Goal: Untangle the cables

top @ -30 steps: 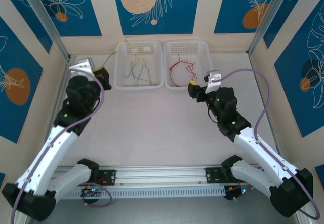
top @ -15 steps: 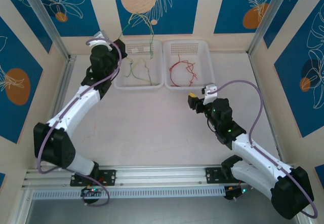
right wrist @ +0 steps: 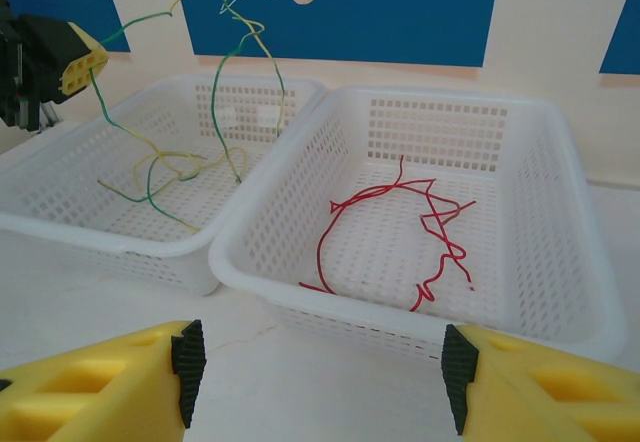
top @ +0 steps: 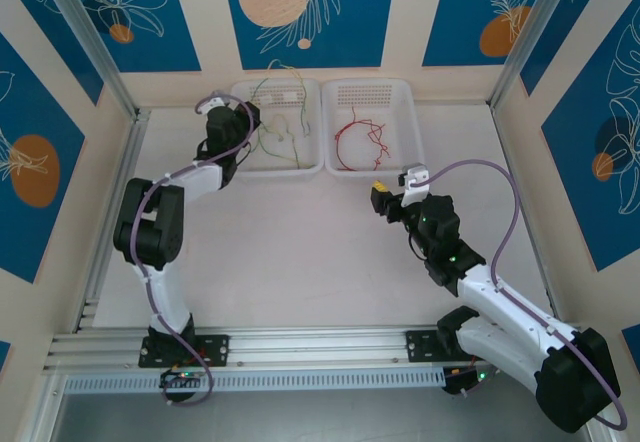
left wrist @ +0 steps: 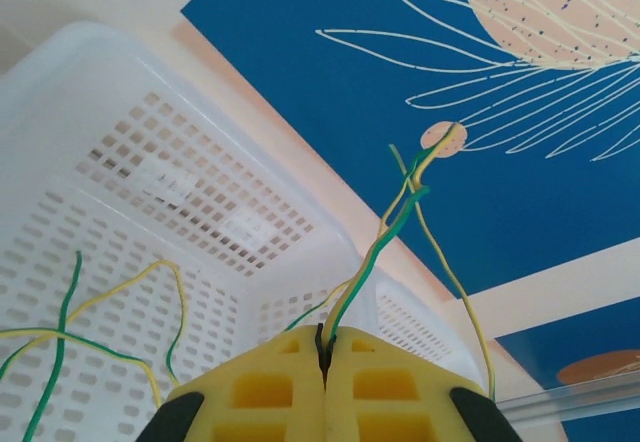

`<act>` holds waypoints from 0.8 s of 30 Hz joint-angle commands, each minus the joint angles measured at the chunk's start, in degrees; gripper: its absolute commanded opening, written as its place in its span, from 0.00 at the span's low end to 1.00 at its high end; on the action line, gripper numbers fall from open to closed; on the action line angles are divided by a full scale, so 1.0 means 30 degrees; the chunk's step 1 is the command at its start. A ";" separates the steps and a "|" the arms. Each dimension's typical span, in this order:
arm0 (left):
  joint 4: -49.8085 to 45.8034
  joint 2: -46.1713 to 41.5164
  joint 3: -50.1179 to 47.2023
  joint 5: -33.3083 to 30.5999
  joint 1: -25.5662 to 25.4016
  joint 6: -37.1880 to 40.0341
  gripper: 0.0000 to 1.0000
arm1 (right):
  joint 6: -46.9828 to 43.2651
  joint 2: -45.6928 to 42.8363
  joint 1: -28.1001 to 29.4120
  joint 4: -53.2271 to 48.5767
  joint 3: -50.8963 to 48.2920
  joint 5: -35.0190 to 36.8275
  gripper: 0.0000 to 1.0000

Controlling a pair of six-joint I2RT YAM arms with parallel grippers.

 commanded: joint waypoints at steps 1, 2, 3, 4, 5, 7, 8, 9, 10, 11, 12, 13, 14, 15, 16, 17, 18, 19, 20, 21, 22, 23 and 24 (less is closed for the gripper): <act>-0.1610 -0.1483 -0.0007 -0.1515 -0.0030 0.2168 0.00 | -0.0289 -0.0268 0.0170 0.0689 0.0038 -0.0027 0.66; -0.2854 -0.1743 0.0160 -0.1961 -0.0087 0.3108 0.00 | -0.0249 -0.0254 0.0176 0.0685 0.0035 -0.0121 0.66; -0.4105 -0.1958 0.0349 -0.2553 -0.0156 0.3970 0.00 | -0.0234 -0.0216 0.0151 0.0717 0.0035 -0.0170 0.66; -0.5296 -0.2091 0.0634 -0.3064 -0.0230 0.4524 0.00 | -0.0218 -0.0157 0.0164 0.0718 0.0087 -0.0209 0.66; -0.6531 -0.2160 0.1013 -0.3366 -0.0263 0.5058 0.00 | -0.0210 -0.0092 0.0149 0.0649 0.0164 -0.0261 0.66; -0.8064 -0.2008 0.1526 -0.3264 -0.0286 0.5881 0.00 | -0.0240 0.0092 0.0178 0.0521 0.0377 -0.0358 0.66; -0.8713 -0.1862 0.1741 -0.3208 -0.0320 0.6302 0.00 | -0.0234 0.0200 0.0178 0.0378 0.0519 -0.0347 0.66; -0.9235 -0.1690 0.1897 -0.3143 -0.0350 0.6586 0.00 | -0.0170 0.0332 0.0163 0.0125 0.0752 -0.0349 0.66; -0.9546 -0.1543 0.1945 -0.3013 -0.0373 0.6742 0.00 | -0.0117 0.0455 0.0181 -0.0187 0.1029 -0.0412 0.66; -0.9685 -0.1409 0.1888 -0.2875 -0.0380 0.6870 0.00 | -0.0033 0.0637 0.0181 -0.0715 0.1466 -0.0608 0.66; -0.9712 -0.1245 0.1831 -0.2721 -0.0408 0.6950 0.00 | 0.0022 0.0926 0.0194 -0.1362 0.1959 -0.0940 0.66; -0.9881 -0.1062 0.1872 -0.2612 -0.0395 0.7073 0.00 | 0.0093 0.1166 0.0222 -0.2012 0.2470 -0.1213 0.66; -1.0236 -0.0866 0.2007 -0.2739 -0.0484 0.7163 0.00 | 0.0275 0.1454 0.0288 -0.2701 0.3073 -0.1393 0.66; -1.0599 -0.0652 0.2161 -0.2901 -0.0547 0.7216 0.00 | 0.0511 0.1679 0.0362 -0.3167 0.3509 -0.1435 0.66; -1.1093 -0.0375 0.2458 -0.2944 -0.0599 0.7268 0.00 | 0.0757 0.1861 0.0454 -0.3593 0.3956 -0.1502 0.66; -1.1649 -0.0048 0.2825 -0.2944 -0.0643 0.7339 0.00 | 0.1045 0.2034 0.0501 -0.3901 0.4402 -0.1732 0.66; -1.2217 0.0277 0.3293 -0.2957 -0.0723 0.7403 0.00 | 0.1245 0.2291 0.0534 -0.4231 0.4808 -0.2094 0.66; -1.2940 0.0674 0.3830 -0.2929 -0.0802 0.7578 0.00 | 0.1461 0.2670 0.0573 -0.4712 0.5473 -0.2445 0.66; -1.3672 0.1104 0.4473 -0.2900 -0.0912 0.7745 0.00 | 0.1623 0.3141 0.0674 -0.5294 0.6263 -0.2770 0.66; -1.4296 0.1497 0.5046 -0.2900 -0.0950 0.7843 0.00 | 0.1696 0.3655 0.0735 -0.5815 0.6923 -0.3100 0.67; -1.4984 0.1947 0.5654 -0.2900 -0.0967 0.7864 0.00 | 0.1736 0.4364 0.0844 -0.6513 0.7951 -0.3492 0.67; -1.5473 0.2281 0.6093 -0.2928 -0.0995 0.7876 0.00 | 0.1826 0.5180 0.0994 -0.7346 0.9032 -0.3683 0.67; -1.5815 0.2539 0.6374 -0.2954 -0.1024 0.7874 0.00 | 0.1890 0.5885 0.1129 -0.8036 0.9955 -0.3661 0.66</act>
